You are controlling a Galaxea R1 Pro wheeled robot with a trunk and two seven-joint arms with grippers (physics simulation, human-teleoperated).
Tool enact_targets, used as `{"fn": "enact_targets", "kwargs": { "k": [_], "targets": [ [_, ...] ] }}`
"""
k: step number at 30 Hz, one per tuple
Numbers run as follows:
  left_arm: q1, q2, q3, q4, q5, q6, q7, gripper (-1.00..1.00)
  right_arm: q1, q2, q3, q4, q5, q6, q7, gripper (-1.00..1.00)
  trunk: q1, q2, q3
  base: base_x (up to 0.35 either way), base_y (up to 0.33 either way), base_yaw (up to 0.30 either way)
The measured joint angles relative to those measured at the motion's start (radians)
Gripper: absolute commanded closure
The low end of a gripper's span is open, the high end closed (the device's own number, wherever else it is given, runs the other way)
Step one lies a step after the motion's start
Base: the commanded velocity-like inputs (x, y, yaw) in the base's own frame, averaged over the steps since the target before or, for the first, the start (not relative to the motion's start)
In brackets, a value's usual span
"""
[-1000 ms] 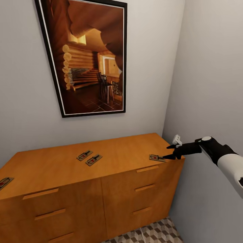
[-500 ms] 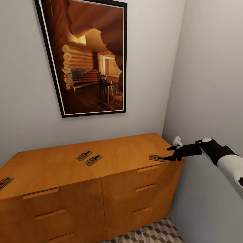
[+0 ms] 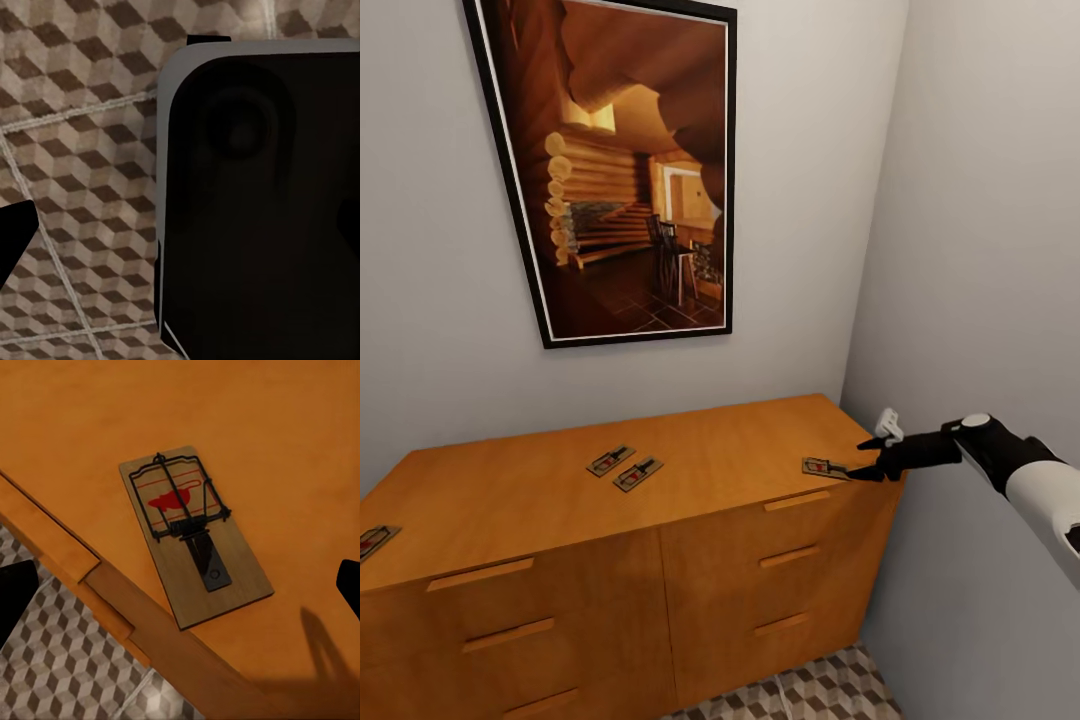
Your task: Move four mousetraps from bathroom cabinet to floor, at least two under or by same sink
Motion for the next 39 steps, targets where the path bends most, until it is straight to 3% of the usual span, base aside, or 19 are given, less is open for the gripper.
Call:
{"fn": "enact_targets", "kwargs": {
  "k": [39],
  "targets": [
    [0.000, -0.002, 0.000, 0.000, 0.000, 0.000, 0.000, -1.00, 0.000, 0.008, -0.002, 0.005, -0.006, -0.005, 0.012, -1.00, 0.000, 0.000, 0.000, 0.000, 0.000, 0.000]
  ]
}}
